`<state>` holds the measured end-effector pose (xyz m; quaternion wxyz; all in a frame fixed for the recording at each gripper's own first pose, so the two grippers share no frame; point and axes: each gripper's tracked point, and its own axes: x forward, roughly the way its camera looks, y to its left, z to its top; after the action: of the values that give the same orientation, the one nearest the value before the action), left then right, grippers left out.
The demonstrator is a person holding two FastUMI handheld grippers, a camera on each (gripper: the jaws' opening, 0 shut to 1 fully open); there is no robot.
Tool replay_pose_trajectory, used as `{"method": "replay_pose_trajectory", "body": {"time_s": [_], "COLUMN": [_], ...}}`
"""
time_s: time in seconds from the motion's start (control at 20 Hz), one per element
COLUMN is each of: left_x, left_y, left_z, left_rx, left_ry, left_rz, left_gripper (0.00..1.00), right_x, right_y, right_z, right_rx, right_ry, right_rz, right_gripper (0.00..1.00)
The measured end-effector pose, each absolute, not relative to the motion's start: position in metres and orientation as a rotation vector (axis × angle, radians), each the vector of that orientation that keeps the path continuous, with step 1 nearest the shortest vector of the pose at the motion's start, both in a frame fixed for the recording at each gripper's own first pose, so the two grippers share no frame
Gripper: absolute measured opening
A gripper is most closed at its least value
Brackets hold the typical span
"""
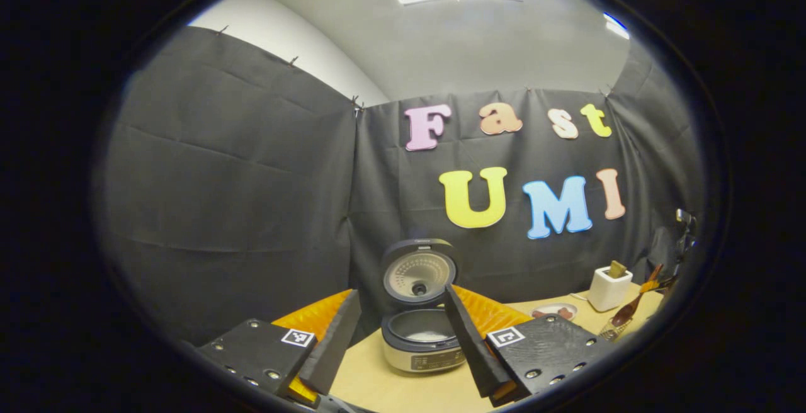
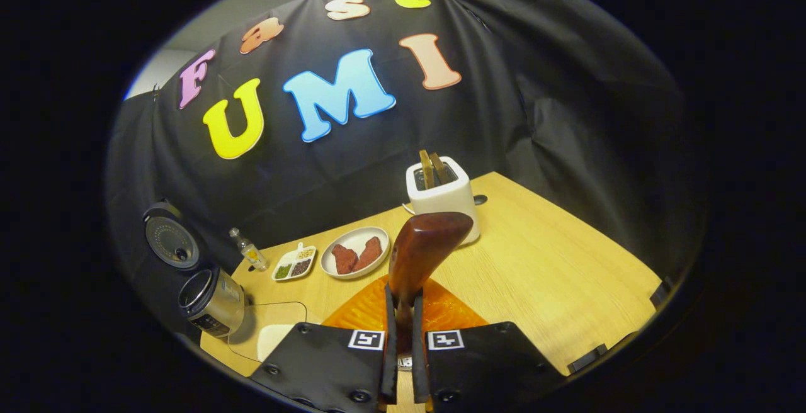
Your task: Close the left gripper, press the button to open the rice cooker; take a wooden spoon from the chopstick holder with the right hand, scoop a spoonful of rice and pour it into the rice cooker, then put the wooden spoon back into the chopstick holder.
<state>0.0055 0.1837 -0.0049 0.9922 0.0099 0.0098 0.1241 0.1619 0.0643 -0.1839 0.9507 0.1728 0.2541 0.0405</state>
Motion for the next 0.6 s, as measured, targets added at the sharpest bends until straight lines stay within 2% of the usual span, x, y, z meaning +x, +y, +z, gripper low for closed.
{"method": "replay_pose_trajectory", "body": {"time_s": [0.4, 0.45, 0.5, 0.6], "left_x": [0.023, 0.023, 0.023, 0.024], "left_y": [0.192, 0.195, 0.198, 0.205], "left_z": [-0.019, -0.020, -0.023, -0.026], "left_rx": [0.012, 0.011, 0.010, 0.011], "left_ry": [0.034, 0.037, 0.041, 0.048], "left_rz": [0.214, 0.213, 0.211, 0.210], "left_gripper": [0.82, 0.82, 0.82, 0.82], "right_x": [0.161, 0.162, 0.160, 0.157], "right_y": [0.122, 0.132, 0.144, 0.167], "right_z": [-0.130, -0.128, -0.127, -0.128], "right_rx": [0.369, 0.370, 0.370, 0.363], "right_ry": [0.432, 0.430, 0.431, 0.435], "right_rz": [0.176, 0.194, 0.213, 0.250], "right_gripper": [0.11, 0.07, 0.11, 0.11]}}
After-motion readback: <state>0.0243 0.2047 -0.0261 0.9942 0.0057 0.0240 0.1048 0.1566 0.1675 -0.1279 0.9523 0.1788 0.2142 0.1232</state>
